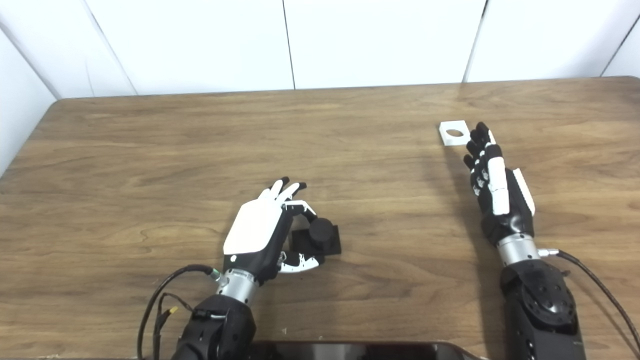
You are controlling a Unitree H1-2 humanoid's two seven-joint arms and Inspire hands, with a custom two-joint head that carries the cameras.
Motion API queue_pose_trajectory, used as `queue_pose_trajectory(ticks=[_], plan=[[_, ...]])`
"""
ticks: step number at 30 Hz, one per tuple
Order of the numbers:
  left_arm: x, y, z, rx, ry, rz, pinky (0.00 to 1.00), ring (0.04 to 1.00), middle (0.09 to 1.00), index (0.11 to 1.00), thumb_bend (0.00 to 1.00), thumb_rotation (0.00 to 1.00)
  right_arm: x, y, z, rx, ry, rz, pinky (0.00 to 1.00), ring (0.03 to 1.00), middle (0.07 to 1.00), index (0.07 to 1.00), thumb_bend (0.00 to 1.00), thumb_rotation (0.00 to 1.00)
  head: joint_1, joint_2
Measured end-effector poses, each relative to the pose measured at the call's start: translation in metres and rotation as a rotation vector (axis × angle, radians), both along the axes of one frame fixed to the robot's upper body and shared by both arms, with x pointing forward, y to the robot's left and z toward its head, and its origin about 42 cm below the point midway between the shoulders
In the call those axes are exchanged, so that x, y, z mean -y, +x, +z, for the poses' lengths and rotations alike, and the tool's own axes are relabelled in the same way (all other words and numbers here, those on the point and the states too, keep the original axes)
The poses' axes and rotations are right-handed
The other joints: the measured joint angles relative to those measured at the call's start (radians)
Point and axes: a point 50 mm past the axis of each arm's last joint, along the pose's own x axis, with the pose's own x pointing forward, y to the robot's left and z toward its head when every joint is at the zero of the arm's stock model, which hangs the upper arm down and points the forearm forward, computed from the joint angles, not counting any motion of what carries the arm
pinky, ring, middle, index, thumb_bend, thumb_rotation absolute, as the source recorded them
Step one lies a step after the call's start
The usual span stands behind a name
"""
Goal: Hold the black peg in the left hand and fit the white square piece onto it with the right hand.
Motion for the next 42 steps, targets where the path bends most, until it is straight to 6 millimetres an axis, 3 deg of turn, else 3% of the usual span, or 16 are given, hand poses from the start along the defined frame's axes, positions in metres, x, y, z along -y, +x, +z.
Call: queue_pose_trajectory(ticks=[10,26,42], plan=[[0.0,0.0,0.0,-0.001,0.0,-0.001,0.98,1.0,0.939,0.495,0.51,0.06,0.0,0.003,0.001,-0.02,-0.026,-0.018,1.0,1.0,1.0,1.0,0.63,0.93,-0.006,0.002],[-0.001,0.0,0.0,0.003,0.004,-0.001,0.98,1.0,0.936,0.495,0.51,0.06,-0.001,0.01,0.003,-0.056,-0.042,-0.039,1.0,1.0,1.0,1.0,0.66,0.92,-0.02,-0.02],[-0.003,0.001,-0.003,0.021,0.016,-0.011,0.99,1.0,0.934,0.495,0.51,0.07,-0.002,0.032,0.009,-0.067,-0.045,-0.039,1.0,1.0,1.0,1.0,0.67,0.9,-0.023,-0.035]])
